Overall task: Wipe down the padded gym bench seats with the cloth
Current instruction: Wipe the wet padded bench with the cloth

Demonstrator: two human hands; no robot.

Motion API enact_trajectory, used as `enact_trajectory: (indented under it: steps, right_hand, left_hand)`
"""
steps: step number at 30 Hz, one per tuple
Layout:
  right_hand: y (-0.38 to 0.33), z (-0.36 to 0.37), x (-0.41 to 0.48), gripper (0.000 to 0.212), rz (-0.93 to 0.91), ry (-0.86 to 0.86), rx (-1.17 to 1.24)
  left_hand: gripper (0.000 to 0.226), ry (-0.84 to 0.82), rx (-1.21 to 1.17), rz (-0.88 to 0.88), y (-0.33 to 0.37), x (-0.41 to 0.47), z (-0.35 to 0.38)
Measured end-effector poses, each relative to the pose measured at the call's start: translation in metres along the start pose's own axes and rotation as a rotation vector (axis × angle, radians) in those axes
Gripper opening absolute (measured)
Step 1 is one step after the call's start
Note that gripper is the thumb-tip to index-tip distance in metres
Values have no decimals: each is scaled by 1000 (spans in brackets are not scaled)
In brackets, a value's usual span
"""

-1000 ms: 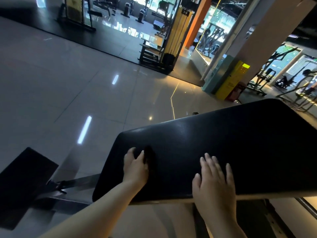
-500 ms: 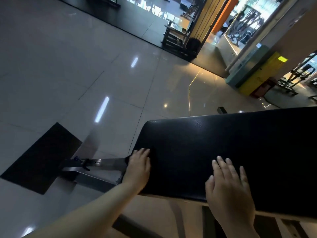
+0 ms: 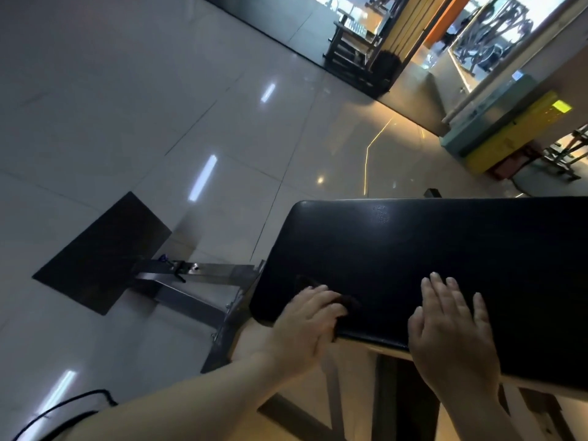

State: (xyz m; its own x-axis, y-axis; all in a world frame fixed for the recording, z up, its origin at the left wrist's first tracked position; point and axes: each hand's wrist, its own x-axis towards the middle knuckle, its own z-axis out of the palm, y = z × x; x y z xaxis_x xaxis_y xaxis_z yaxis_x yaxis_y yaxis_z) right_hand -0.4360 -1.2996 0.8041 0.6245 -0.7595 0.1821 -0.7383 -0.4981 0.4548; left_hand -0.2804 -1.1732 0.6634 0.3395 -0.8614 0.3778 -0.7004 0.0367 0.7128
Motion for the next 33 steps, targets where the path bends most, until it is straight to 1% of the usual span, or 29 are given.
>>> enact_trajectory:
  steps: [1, 3, 5, 6, 8, 9, 11, 13, 15, 17, 20, 21, 23, 26, 29, 30, 31, 33]
  right_hand:
    - [0, 1, 0, 59, -4, 4, 6]
    - [-1, 1, 0, 59, -13, 22, 18]
    - [0, 1, -1, 59, -22, 34, 34]
    - [0, 0, -1, 58, -33, 40, 42]
    - [1, 0, -3, 58, -62, 44, 49]
    - [2, -1, -4, 58, -72, 41, 46]
    - [2, -3, -5, 58, -80, 26, 36]
    - [4, -5, -5, 54, -92, 13, 20]
    - [8, -5, -7, 51, -133, 9, 9]
    - [13, -5, -9, 47, -174, 25, 22]
    - [19, -6, -11, 47, -217, 37, 37]
    - [20, -7, -11, 47, -227, 26, 39]
    - [20, -7, -12, 49, -242, 17, 25]
    - [21, -9, -14, 51, -247, 5, 15]
    - [21, -11, -13, 53, -264, -6, 27]
    - [21, -10, -13, 53, -263, -5, 36]
    - [22, -8, -13, 52, -258, 1, 46]
    - [22, -5, -13, 49, -250, 36, 68]
  left_hand:
    - [29, 42, -40, -106, -15, -8, 0]
    - [29, 182, -148, -393, -35, -14, -1]
    - [33, 325, -211, -615, -33, -7, 2]
    - [36, 380, -193, -675, -25, -3, 5]
    - [39, 446, -121, -738, 0, 0, 15]
    - [39, 462, -116, -738, 15, 0, 21]
    - [36, 467, -181, -662, 49, -5, 35]
    - [38, 434, -273, -480, 83, -8, 48]
    - [48, 331, -285, -240, 109, -6, 62]
    - [57, 264, -200, -67, 115, -2, 73]
    - [62, 277, 6, 33, 92, -4, 73]
    - [61, 271, 51, 21, 81, -8, 70]
    - [57, 312, 54, -114, 64, -19, 65]
    - [45, 519, -120, -429, 54, -25, 70]
    - [40, 752, -355, -722, 74, -5, 82]
    - [40, 786, -388, -767, 86, 1, 87]
    - [39, 789, -387, -748, 99, 6, 95]
    - [39, 708, -304, -563, 123, 8, 109]
